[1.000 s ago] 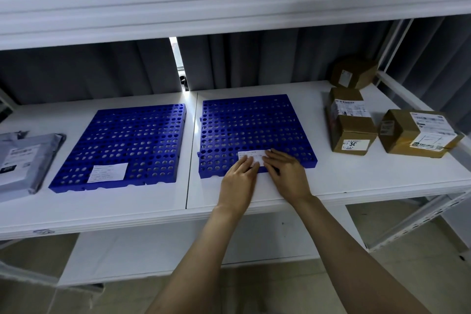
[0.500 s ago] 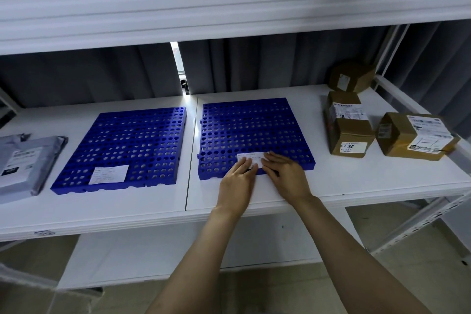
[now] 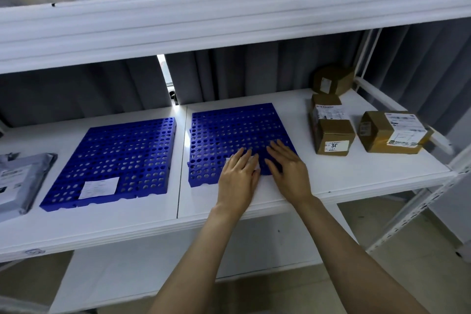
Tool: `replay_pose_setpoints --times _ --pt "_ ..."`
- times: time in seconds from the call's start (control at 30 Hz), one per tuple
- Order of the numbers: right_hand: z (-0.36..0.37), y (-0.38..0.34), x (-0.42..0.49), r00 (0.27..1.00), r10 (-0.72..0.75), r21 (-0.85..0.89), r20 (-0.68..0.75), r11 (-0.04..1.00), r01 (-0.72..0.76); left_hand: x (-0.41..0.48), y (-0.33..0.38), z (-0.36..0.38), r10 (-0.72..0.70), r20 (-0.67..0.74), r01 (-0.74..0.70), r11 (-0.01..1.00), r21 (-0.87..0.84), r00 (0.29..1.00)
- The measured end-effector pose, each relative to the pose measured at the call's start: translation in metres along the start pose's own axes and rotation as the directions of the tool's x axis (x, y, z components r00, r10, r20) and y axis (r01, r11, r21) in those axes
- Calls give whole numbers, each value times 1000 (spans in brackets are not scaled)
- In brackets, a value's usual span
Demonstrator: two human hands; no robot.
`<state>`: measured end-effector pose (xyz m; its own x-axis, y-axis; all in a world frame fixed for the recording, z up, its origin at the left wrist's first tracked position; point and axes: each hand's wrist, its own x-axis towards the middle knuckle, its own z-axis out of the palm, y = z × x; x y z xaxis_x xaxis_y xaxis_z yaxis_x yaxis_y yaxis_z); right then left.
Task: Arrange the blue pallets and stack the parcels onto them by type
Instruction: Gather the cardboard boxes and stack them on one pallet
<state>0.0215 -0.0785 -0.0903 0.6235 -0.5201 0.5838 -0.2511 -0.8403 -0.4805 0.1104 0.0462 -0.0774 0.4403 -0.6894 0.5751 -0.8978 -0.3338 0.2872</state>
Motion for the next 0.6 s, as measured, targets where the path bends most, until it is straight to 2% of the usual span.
replay_pose_setpoints --times 0.2,0.27,0.47,0.6 --pt "-60 33 13 950 111 -103 -292 984 -147 37 52 5 108 -68 -112 992 -60 992" --pt "-76 44 17 923 180 -128 -341 964 -235 44 67 8 143 -71 -147 987 -62 987" --pt "-91 60 30 834 500 -139 -234 831 -538 53 93 11 158 -58 -161 986 -36 986" --pt "-81 74 42 772 616 -153 -158 757 -636 54 87 11 158 -67 -161 985 -54 985"
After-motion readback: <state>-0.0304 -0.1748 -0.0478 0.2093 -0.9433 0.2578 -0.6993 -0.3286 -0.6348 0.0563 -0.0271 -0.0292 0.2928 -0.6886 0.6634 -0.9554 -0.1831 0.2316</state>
